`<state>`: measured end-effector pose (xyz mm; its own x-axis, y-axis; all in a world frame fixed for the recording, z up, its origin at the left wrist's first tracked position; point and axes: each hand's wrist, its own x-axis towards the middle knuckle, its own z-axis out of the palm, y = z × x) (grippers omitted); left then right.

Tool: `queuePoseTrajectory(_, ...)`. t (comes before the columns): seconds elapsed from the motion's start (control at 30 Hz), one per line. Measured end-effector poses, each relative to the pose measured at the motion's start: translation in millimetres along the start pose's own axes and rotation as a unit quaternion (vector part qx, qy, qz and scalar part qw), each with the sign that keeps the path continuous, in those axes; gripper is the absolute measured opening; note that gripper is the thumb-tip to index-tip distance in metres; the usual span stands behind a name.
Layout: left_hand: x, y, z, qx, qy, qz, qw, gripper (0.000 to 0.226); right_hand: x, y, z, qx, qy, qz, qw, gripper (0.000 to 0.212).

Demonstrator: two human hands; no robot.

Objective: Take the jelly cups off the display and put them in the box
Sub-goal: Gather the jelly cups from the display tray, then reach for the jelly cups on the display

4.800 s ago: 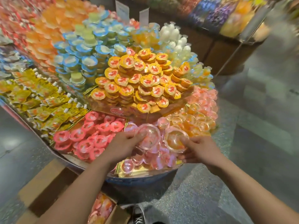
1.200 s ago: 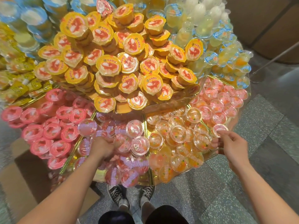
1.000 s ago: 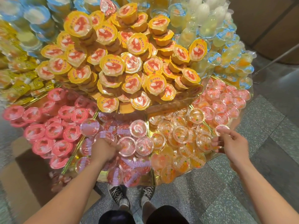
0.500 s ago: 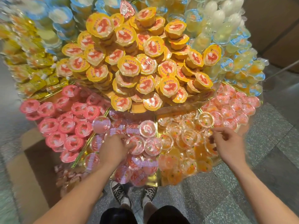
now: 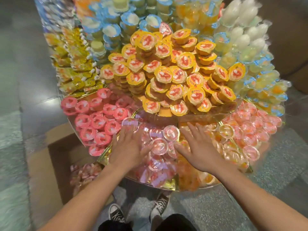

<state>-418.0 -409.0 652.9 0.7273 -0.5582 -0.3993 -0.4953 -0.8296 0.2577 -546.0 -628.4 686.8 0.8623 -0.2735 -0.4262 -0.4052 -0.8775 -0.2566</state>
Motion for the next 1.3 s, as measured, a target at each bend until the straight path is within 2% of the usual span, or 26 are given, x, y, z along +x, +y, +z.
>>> queuePoseTrajectory(0.07,-8.7,-16.1,-4.9,0.000,-0.006,-0.003,1.000,0.097,-1.6,-20.8,1.8,-0.020,-0.014,0.005,1.000,0.091)
queuePoseTrajectory(0.13,-18.0,-35.4,-8.3,0.010,-0.005,0.000,1.000,0.096,-4.4,-43.5,6.9,-0.043,-0.017,0.012,0.999,0.090)
queuePoseTrajectory(0.27,-40.9,-82.6,-20.5,0.038,0.013,0.024,0.999,0.112,-9.1,-95.0,20.7,-0.055,0.001,0.004,0.998,0.108)
queuePoseTrajectory(0.4,-68.9,-144.7,-40.9,0.076,0.051,0.047,0.995,0.106,-14.8,-161.2,38.3,-0.050,0.053,0.005,0.997,0.124)
queuePoseTrajectory(0.47,-83.2,-180.8,-53.4,0.067,0.063,0.044,0.995,0.097,-16.1,-200.5,48.0,-0.054,0.068,-0.014,0.996,0.121)
queuePoseTrajectory(0.57,-96.5,-211.0,-68.5,0.046,0.043,0.049,0.997,0.088,-17.0,-232.5,52.4,-0.031,0.088,-0.019,0.995,0.099)
queuePoseTrajectory(0.73,-127.9,-293.1,-88.5,0.049,0.035,0.033,0.998,0.090,-8.3,-319.7,70.4,-0.020,0.065,-0.038,0.997,0.089)
queuePoseTrajectory(0.97,-124.3,-369.3,-97.9,0.059,0.042,0.002,0.997,0.113,21.2,-394.4,81.9,-0.042,0.018,-0.073,0.996,0.097)
queuePoseTrajectory(1.07,-114.9,-393.4,-99.5,0.069,0.051,-0.012,0.996,0.125,42.9,-416.1,85.3,-0.046,0.017,-0.096,0.994,0.109)
queuePoseTrajectory(1.2,-102.8,-419.1,-97.6,0.070,0.054,-0.030,0.996,0.121,78.9,-441.9,98.8,-0.038,0.007,-0.120,0.992,0.106)
queuePoseTrajectory(1.3,-86.4,-440.8,-90.3,0.077,0.052,-0.049,0.994,0.118,108.0,-459.8,111.0,-0.041,-0.011,-0.145,0.988,0.115)
